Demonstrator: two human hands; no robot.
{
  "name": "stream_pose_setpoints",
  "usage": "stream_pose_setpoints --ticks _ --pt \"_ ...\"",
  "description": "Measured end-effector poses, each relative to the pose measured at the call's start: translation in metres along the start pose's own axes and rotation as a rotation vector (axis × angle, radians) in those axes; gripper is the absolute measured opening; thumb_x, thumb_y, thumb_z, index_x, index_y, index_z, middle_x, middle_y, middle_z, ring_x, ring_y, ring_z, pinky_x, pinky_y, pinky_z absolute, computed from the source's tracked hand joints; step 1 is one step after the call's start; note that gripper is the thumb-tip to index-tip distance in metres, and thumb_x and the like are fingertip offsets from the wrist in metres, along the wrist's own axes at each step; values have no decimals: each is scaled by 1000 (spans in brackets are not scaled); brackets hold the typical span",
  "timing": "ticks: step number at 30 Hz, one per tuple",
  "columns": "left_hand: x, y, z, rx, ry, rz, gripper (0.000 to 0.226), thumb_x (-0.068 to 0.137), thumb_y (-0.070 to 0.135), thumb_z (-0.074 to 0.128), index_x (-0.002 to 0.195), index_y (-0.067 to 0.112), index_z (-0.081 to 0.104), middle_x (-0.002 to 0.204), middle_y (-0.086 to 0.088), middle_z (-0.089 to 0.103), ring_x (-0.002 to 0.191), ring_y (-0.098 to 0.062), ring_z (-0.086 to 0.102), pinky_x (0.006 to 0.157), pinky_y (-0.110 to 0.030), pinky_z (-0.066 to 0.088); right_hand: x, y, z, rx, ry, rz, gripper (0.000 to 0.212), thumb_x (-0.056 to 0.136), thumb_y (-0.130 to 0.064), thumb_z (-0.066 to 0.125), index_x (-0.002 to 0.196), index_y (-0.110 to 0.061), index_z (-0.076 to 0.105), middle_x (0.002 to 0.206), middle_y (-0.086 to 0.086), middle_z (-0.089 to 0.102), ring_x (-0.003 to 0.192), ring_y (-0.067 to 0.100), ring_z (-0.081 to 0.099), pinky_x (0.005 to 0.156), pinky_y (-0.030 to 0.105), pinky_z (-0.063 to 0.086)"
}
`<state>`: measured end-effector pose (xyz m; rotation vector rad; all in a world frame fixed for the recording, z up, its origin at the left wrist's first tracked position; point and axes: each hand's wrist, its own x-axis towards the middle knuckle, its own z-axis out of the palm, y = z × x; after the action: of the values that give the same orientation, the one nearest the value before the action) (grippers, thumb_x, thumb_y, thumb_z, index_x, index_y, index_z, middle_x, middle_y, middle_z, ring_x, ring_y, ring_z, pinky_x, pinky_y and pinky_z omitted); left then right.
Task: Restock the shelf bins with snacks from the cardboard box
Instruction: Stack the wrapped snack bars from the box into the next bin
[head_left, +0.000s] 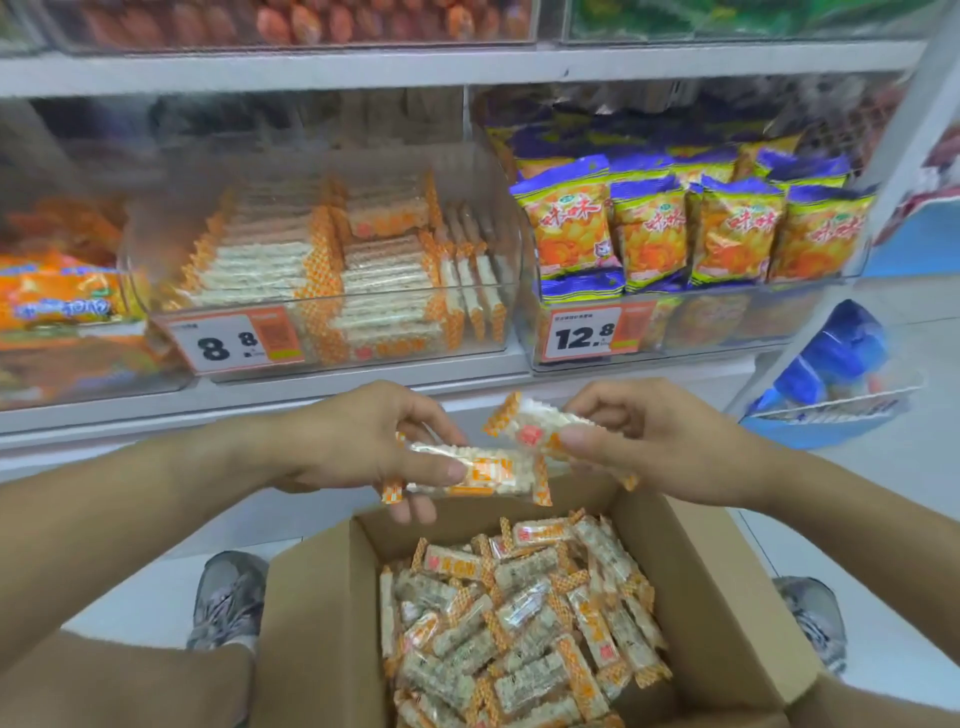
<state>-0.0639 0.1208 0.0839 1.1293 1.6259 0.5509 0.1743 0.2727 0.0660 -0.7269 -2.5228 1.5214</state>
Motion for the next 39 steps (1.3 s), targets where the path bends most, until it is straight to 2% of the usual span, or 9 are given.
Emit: stream_pose_setpoints --ticks 3,6,10,12,15,21,28,33,39 --pt "1 2 3 -69 68 35 32 85 16 74 115 12 63 77 -16 74 50 -18 64 68 -38 52 3 -5 3 195 -46 59 39 96 -30 56 98 9 61 69 7 67 55 17 68 52 32 55" --pt "4 3 3 -72 37 44 38 87 21 73 123 22 60 84 -22 73 52 -14 58 65 -30 50 4 -5 3 217 -90 106 48 101 -31 50 100 16 55 70 14 61 53 15 66 52 27 54" --pt "11 3 1 -123 8 18 43 89 15 72 127 23 53 88 -21 72 56 -13 54 64 -25 46 11 -6 0 465 -106 212 22 100 -10 57 117 2 61 87 22 69 68 29 67 60 37 57" --pt "10 4 -3 -151 -11 -5 44 89 4 70 124 23 52 93 -25 72 57 -13 56 63 -23 46 14 -3 -4 527 -66 231 40 85 1 66 124 -4 57 101 31 68 76 34 69 62 37 58" --pt "10 4 -11 -287 -37 -26 45 87 1 71 127 14 54 88 -26 69 62 -18 58 63 -26 45 15 3 -10 430 -35 185 38 84 6 71 119 -3 59 105 28 71 86 31 70 70 32 56" --pt "15 7 -8 -471 -58 6 57 84 39 62 126 1 60 91 -11 71 76 -27 63 60 -30 43 13 3 -13 289 -31 104 29 88 -12 72 116 -16 74 105 10 75 100 31 69 83 29 55" --pt "11 17 1 -232 -1 81 37 88 14 72 124 16 64 76 -6 72 60 -13 63 62 -29 45 17 -6 5 -242 129 -232 33 86 -43 74 118 -44 66 109 -15 61 108 12 57 80 32 49" --pt "3 17 -9 -109 96 119 45 81 14 82 119 31 67 117 -5 70 89 -30 71 77 -41 52 18 -16 11 -212 7 -204 41 87 -49 73 125 -43 59 129 -22 58 125 6 53 100 34 46" --pt "-12 16 -28 131 404 343 43 80 31 82 118 37 63 118 18 64 103 2 60 80 -9 44 38 -47 20 -205 153 -308 43 85 -34 78 124 -34 59 121 -26 63 121 0 57 99 25 45"
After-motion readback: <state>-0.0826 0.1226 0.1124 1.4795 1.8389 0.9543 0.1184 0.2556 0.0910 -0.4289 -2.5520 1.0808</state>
